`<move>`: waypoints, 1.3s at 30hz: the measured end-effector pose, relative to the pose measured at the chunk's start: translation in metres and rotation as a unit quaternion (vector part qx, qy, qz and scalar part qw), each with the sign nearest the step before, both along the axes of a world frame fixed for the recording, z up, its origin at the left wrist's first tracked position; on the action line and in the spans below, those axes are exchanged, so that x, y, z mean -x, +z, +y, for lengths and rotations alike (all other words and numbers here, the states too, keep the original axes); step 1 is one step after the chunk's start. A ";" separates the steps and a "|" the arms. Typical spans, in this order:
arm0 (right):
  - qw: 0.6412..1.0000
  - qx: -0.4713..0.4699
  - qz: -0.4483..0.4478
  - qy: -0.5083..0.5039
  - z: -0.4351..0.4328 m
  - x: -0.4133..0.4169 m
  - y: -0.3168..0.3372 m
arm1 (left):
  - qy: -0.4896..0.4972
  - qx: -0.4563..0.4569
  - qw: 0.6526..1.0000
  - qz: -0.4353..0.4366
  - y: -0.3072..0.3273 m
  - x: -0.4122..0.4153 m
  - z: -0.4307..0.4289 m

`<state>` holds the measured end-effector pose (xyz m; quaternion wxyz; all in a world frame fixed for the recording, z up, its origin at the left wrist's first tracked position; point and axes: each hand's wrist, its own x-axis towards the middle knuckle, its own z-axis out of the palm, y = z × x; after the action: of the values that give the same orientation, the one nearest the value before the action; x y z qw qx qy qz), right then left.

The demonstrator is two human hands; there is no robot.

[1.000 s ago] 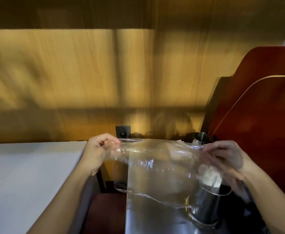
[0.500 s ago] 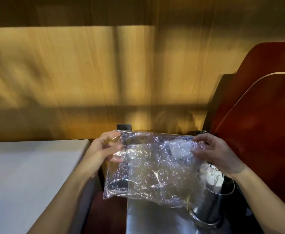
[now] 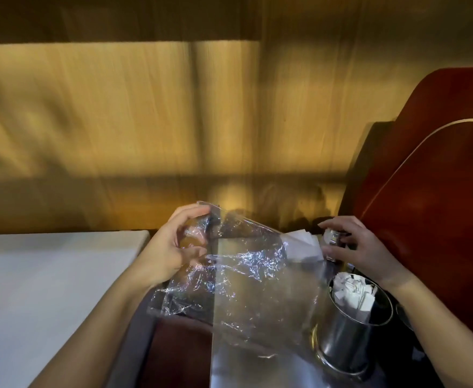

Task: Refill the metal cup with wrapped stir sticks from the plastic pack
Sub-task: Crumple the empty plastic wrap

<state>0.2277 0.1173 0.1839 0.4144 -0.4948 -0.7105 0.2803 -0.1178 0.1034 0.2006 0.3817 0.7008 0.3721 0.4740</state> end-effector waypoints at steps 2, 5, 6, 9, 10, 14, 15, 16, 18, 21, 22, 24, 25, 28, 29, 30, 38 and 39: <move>0.999 -0.019 -0.037 0.030 -0.002 0.004 0.009 | -0.027 -0.040 0.996 0.069 0.010 -0.004 -0.002; 0.991 0.029 -0.076 0.103 -0.004 0.021 0.020 | -0.078 -0.074 0.983 0.151 0.025 -0.015 -0.005; 0.987 0.044 -0.092 0.125 -0.004 0.028 0.022 | -0.090 -0.088 0.977 0.171 0.029 -0.019 -0.006; 0.973 0.095 -0.097 0.185 -0.001 0.047 0.025 | -0.121 -0.127 0.958 0.228 0.038 -0.033 -0.010; 0.968 0.111 -0.088 0.205 -0.001 0.052 0.024 | -0.136 -0.130 0.955 0.231 0.039 -0.036 -0.009; 0.968 0.102 -0.040 0.225 -0.002 0.059 0.022 | -0.145 -0.054 0.980 0.123 0.039 -0.033 -0.006; 0.971 0.093 -0.014 0.222 -0.003 0.057 0.021 | -0.133 -0.018 0.989 0.061 0.039 -0.027 -0.004; 0.973 0.086 0.019 0.215 -0.003 0.055 0.021 | -0.119 0.021 0.993 -0.008 0.037 -0.019 -0.001; 0.975 0.072 0.088 0.189 -0.002 0.049 0.019 | -0.122 0.120 0.973 -0.155 0.028 -0.002 0.005; 0.967 0.078 0.189 0.149 0.001 0.045 0.011 | -0.172 0.235 0.919 -0.266 -0.001 0.001 0.009; 0.964 0.083 0.213 0.137 0.001 0.045 0.007 | -0.185 0.252 0.910 -0.272 -0.012 -0.003 0.007; 0.960 0.088 0.243 0.110 0.002 0.048 0.001 | -0.196 0.261 0.911 -0.253 -0.029 -0.014 0.003; 0.959 0.090 0.250 0.098 0.003 0.050 -0.002 | -0.189 0.259 0.917 -0.236 -0.035 -0.020 0.001; 0.957 0.102 0.262 0.072 0.004 0.054 -0.008 | -0.095 0.262 0.944 -0.176 -0.041 -0.035 -0.004; 0.954 0.107 0.270 0.072 0.004 0.054 -0.009 | -0.060 0.259 0.953 -0.148 -0.042 -0.038 -0.004; 0.952 0.111 0.276 0.074 0.004 0.054 -0.011 | -0.033 0.256 0.958 -0.122 -0.044 -0.040 -0.005; 0.958 0.144 0.228 0.093 0.003 0.043 -0.025 | 0.046 0.244 0.956 -0.157 -0.049 -0.045 -0.003; 0.959 0.150 0.220 0.095 0.003 0.043 -0.026 | 0.039 0.238 0.958 -0.155 -0.048 -0.044 -0.002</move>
<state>0.1850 0.1206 0.1577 0.4530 -0.4077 -0.5951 0.5238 -0.0736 0.1013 0.1531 0.5717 0.4924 0.4377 0.4890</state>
